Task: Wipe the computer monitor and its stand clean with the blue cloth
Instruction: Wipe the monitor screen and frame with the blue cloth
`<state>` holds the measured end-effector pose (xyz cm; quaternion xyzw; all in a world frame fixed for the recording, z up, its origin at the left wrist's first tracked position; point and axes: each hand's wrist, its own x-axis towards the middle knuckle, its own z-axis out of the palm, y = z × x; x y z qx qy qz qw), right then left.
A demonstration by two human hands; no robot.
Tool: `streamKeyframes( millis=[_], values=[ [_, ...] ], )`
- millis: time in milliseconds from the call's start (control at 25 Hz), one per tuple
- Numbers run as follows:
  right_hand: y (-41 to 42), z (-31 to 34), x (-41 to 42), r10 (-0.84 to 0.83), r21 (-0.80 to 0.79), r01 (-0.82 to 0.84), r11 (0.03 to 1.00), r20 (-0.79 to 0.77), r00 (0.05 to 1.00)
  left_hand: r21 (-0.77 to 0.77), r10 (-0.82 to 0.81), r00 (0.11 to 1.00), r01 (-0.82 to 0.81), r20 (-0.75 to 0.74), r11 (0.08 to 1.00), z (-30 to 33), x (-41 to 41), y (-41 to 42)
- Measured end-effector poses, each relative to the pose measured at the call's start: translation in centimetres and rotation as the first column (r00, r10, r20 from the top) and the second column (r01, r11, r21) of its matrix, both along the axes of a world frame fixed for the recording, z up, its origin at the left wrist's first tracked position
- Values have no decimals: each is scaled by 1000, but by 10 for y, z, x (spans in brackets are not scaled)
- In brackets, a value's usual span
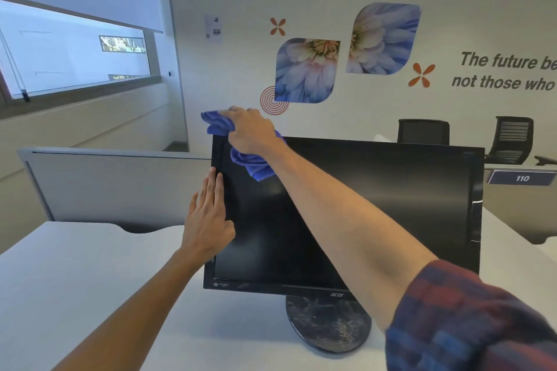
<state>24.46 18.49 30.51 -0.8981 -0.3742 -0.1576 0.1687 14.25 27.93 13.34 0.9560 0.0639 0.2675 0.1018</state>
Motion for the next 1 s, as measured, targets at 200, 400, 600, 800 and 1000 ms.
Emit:
streamKeyframes(
  millis=[200,400,600,800,1000],
  values=[
    [-2,-12,-7,-89,-99,93,991,45,995,-2,-7,1000,7,-10,1000,-1,-1,4],
    [-41,-11,-6,-130,-42,133,990,68,989,-8,-1,1000,1,-20,1000,2,-2,1],
    [-94,-22,3,-187,6,188,982,131,974,-6,28,999,-28,18,1000,23,9,-25],
    [-157,-32,20,-276,8,280,960,184,943,161,-59,997,51,45,986,64,40,-68],
    [-216,-43,29,-340,8,350,937,256,905,255,-82,997,83,-16,963,86,68,-97]
  ],
)
